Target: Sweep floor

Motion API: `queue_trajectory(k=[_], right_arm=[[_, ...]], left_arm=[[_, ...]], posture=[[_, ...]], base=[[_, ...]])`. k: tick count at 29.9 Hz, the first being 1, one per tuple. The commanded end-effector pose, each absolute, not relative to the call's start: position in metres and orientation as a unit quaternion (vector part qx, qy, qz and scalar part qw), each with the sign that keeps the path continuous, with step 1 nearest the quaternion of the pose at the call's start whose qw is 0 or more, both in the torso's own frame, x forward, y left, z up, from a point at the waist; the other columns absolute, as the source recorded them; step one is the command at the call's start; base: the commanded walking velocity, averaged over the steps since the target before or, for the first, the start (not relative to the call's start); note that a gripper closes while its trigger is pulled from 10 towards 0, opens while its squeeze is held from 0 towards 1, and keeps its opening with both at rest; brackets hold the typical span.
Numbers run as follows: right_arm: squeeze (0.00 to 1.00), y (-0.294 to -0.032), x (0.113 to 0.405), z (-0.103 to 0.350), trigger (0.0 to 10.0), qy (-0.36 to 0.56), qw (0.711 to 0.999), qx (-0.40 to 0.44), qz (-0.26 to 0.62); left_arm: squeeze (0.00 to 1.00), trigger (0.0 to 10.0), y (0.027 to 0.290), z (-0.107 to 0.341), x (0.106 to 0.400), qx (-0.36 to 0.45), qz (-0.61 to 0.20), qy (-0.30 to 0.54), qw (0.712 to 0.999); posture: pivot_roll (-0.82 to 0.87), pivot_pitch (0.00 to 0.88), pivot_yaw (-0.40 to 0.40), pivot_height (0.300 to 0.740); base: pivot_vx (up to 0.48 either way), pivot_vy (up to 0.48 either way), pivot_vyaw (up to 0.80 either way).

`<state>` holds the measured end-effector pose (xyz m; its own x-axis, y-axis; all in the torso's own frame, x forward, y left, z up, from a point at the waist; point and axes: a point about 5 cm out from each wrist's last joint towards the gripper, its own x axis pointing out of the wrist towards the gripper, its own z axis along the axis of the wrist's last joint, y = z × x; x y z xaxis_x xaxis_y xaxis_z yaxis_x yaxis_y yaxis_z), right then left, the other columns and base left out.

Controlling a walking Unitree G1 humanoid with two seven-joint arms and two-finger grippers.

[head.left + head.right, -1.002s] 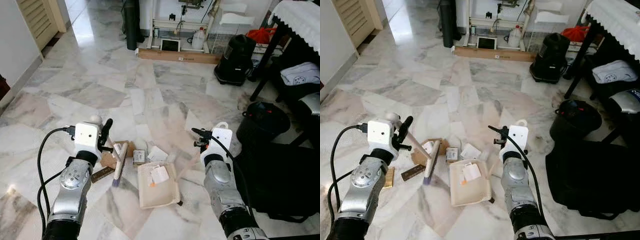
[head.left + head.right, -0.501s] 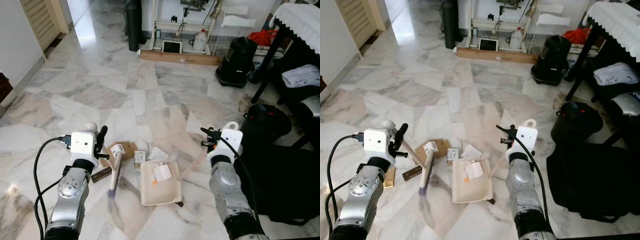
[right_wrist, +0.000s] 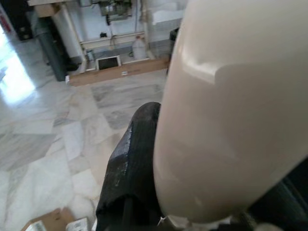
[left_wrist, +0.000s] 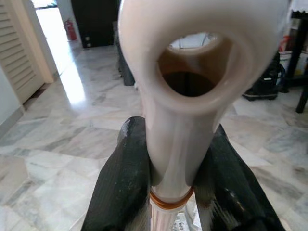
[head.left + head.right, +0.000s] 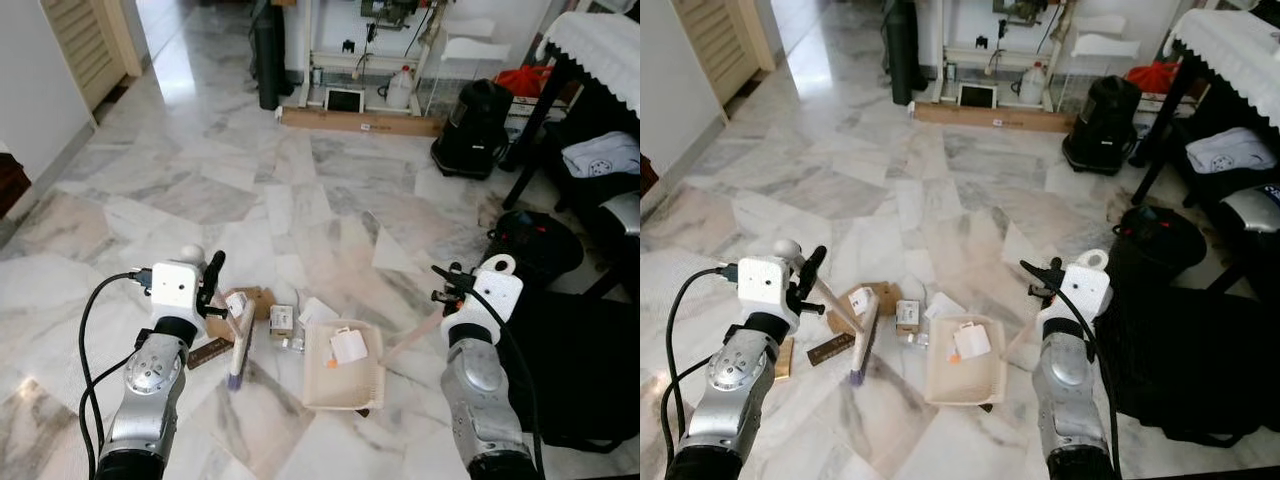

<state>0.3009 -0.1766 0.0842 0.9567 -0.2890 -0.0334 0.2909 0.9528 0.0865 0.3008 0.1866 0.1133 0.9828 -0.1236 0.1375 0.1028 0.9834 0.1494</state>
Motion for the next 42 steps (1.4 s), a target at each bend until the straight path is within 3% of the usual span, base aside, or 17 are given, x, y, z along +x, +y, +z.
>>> queue_trajectory(k=[1,7,20,28,33,42], right_arm=[[0.00,-0.179,0.305,0.098,10.0,-0.017,0.986,0.043,-0.158],[0.00,-0.175,0.307,0.099,10.0,-0.016,0.986,0.052,-0.157],[0.00,-0.193,0.305,0.103,10.0,-0.031,0.985,0.035,-0.164],[0.00,-0.200,0.285,0.099,10.0,-0.030,0.987,0.015,-0.160],[0.00,-0.190,0.275,0.097,10.0,-0.030,0.990,0.009,-0.136],[0.00,-0.185,0.276,0.105,10.0,-0.040,0.992,0.006,-0.117]], left_arm=[[0.00,10.0,0.183,0.126,0.307,0.080,-0.069,-0.105,0.989],[0.00,10.0,0.184,0.129,0.314,0.080,-0.068,-0.107,0.989],[0.00,10.0,0.164,0.129,0.323,0.055,-0.058,-0.124,0.989],[0.00,10.0,0.160,0.124,0.316,0.058,-0.067,-0.126,0.988],[0.00,10.0,0.168,0.128,0.310,0.068,-0.056,-0.135,0.987],[0.00,10.0,0.172,0.129,0.294,0.091,-0.051,-0.147,0.984]], posture=[[-0.01,0.000,-0.006,0.740],[-0.02,0.000,0.005,0.740],[-0.08,0.000,0.007,0.740],[-0.10,0.000,0.017,0.740],[-0.08,0.000,0.012,0.740],[-0.05,0.000,-0.018,0.740]], base=[[0.000,0.000,0.00],[0.000,0.000,0.00],[0.000,0.000,0.00],[0.000,0.000,0.00],[0.000,0.000,0.00],[0.000,0.000,0.00]])
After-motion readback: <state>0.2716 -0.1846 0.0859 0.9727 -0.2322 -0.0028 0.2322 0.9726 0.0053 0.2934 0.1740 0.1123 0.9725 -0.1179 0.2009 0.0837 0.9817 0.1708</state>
